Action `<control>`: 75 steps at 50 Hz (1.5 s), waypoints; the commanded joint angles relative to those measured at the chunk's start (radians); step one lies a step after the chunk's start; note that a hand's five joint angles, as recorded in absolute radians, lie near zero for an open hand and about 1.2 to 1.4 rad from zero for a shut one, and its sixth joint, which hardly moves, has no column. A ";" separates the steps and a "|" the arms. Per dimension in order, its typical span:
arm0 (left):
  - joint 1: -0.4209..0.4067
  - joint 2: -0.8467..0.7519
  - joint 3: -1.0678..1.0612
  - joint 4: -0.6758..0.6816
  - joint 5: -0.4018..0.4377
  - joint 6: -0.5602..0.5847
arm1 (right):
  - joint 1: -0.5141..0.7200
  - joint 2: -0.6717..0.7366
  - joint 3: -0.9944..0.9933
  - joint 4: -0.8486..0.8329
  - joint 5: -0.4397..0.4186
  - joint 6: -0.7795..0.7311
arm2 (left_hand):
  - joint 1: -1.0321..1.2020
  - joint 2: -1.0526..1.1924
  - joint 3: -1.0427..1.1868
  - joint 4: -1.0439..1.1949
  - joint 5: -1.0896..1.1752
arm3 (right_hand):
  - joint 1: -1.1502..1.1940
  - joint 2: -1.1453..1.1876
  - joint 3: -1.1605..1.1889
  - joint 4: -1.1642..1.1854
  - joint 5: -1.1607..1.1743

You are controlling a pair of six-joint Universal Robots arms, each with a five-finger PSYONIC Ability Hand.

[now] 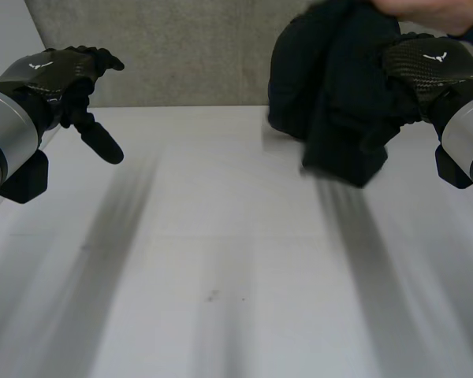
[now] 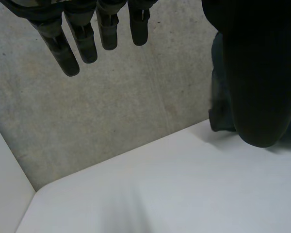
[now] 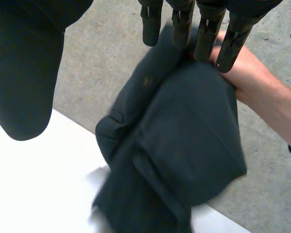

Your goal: Fold the shorts.

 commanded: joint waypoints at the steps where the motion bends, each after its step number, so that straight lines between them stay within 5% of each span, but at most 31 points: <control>1: 0.000 -0.006 0.000 0.001 0.000 -0.001 | 0.001 0.004 0.003 0.000 0.000 -0.001 | -0.007 -0.014 -0.036 -0.030 -0.046 | -0.004 -0.040 -0.032 -0.059 -0.049; 31: -0.015 -0.032 -0.066 0.087 0.017 0.010 | 0.004 0.075 0.011 0.004 -0.027 -0.090 | 0.008 0.001 -0.021 -0.015 -0.031 | -0.004 -0.040 -0.032 -0.059 -0.049; 39: -0.074 -0.182 -0.153 0.294 0.147 0.063 | -0.004 0.105 0.048 0.006 -0.024 -0.243 | 0.084 0.077 0.056 0.061 0.046 | -0.004 -0.040 -0.032 -0.059 -0.049; 44: -0.084 -0.360 -0.163 0.434 0.221 0.246 | -0.012 0.107 0.111 0.003 -0.034 -0.244 | 0.105 0.098 0.076 0.082 0.066 | -0.004 -0.040 -0.032 -0.059 -0.049; 51: -0.117 -0.565 -0.083 0.460 0.290 0.392 | -0.012 0.107 0.230 -0.020 -0.047 -0.245 | 0.187 0.180 0.158 0.164 0.148 | -0.004 -0.040 -0.032 -0.059 -0.049; 58: -0.115 -0.669 -0.009 0.459 0.347 0.390 | -0.038 0.107 0.318 -0.071 -0.067 -0.250 | 0.196 0.189 0.167 0.173 0.157 | -0.004 -0.040 -0.032 -0.059 -0.049; 66: -0.117 -0.741 0.072 0.465 0.342 0.400 | -0.059 0.105 0.361 -0.106 -0.069 -0.250 | 0.340 0.333 0.311 0.317 0.301 | -0.004 -0.040 -0.032 -0.059 -0.049; 75: -0.113 -0.788 0.161 0.469 0.344 0.396 | -0.059 0.107 0.378 -0.111 -0.067 -0.250 | 1.006 0.999 0.977 0.983 0.967 | -0.004 -0.040 -0.032 -0.059 -0.049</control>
